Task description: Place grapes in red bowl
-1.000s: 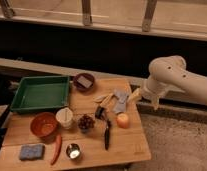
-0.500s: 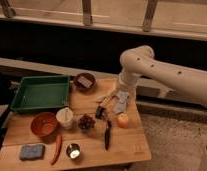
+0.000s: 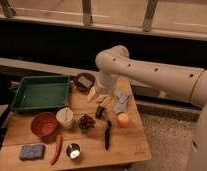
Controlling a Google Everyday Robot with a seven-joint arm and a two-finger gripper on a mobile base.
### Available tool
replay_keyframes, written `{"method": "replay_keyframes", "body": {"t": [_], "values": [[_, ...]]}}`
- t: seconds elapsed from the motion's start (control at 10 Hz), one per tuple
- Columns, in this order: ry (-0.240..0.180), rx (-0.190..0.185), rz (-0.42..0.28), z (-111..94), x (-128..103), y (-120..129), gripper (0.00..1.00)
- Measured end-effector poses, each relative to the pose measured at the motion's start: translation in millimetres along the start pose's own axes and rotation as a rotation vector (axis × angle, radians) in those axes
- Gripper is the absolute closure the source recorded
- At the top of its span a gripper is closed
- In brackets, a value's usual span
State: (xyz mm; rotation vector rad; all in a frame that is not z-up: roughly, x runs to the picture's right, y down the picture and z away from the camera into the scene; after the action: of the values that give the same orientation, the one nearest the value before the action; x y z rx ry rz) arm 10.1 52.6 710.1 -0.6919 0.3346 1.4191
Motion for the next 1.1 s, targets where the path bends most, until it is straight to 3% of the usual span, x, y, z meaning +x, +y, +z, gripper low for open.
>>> {"method": "replay_keyframes", "body": {"t": [0.3,0.5,0.8,1.1], "values": [[0.008,-0.007,-0.014,2,0,4,0.2],[0.061,-0.024,-0.042,22,8,16,0.2],[0.153,-0.061,-0.083,70,28,41,0.2],[0.205,-0.084,-0.113,84,41,58,0.2]]}}
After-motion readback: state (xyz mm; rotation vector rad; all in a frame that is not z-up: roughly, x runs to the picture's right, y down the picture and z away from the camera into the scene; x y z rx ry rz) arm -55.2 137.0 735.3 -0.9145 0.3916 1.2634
